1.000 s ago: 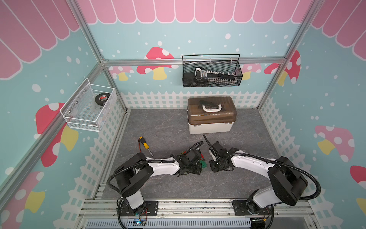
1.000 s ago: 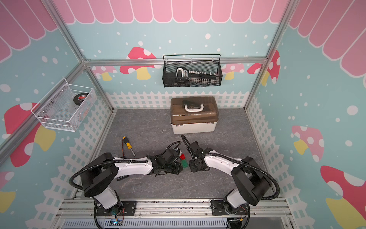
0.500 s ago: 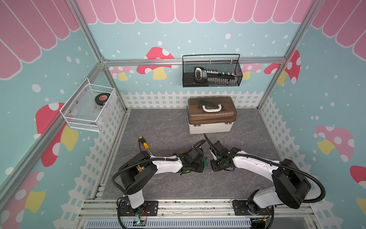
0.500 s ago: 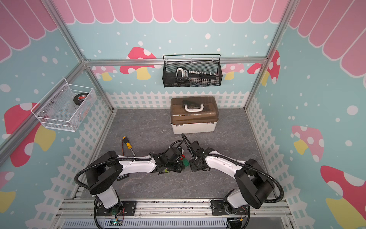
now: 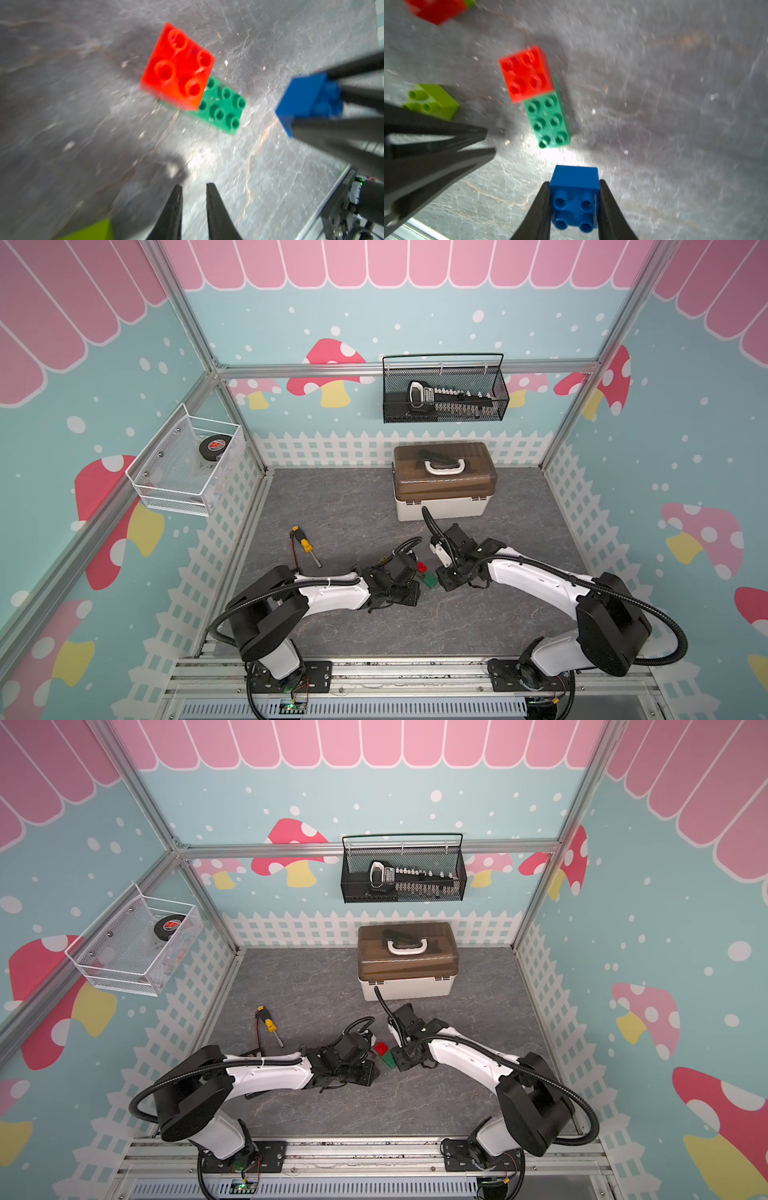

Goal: Assemble the letter y with lego
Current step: Assemble the lego brick with the lego brick.

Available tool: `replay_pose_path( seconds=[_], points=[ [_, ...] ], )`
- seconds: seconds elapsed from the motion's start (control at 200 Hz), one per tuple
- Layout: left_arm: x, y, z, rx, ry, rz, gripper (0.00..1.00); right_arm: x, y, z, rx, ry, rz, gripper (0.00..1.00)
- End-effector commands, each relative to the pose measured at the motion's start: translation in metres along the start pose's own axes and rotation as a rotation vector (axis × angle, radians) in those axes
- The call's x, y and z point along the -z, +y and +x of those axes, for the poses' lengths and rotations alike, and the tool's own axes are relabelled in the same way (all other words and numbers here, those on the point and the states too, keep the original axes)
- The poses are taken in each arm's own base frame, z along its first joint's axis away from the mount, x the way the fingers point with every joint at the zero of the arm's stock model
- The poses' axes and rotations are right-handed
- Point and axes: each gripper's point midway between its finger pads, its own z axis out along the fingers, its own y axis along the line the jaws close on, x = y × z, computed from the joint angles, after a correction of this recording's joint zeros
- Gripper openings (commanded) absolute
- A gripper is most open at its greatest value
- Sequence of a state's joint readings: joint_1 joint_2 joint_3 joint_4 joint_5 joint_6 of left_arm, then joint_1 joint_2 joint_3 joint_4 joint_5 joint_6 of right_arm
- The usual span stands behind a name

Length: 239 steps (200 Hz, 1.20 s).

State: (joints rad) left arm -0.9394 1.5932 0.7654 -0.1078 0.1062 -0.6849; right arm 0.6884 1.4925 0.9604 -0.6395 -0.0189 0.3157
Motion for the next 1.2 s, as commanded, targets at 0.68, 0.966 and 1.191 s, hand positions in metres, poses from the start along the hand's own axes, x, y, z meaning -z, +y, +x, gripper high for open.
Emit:
replay_pose_path(
  seconds=[0.68,0.966,1.191],
  points=[
    [0.047,0.049,0.009,0.071,-0.114,-0.036,0.27,-0.015,0.014,-0.013,0.209,0.075,-0.042,0.16],
    [0.047,0.049,0.007,0.077,-0.117,-0.031,0.27,-0.025,0.019,-0.010,0.234,0.097,-0.048,0.16],
    [0.046,0.050,0.007,0.080,-0.114,-0.031,0.27,-0.027,0.017,-0.001,0.247,0.128,-0.045,0.15]
  ],
)
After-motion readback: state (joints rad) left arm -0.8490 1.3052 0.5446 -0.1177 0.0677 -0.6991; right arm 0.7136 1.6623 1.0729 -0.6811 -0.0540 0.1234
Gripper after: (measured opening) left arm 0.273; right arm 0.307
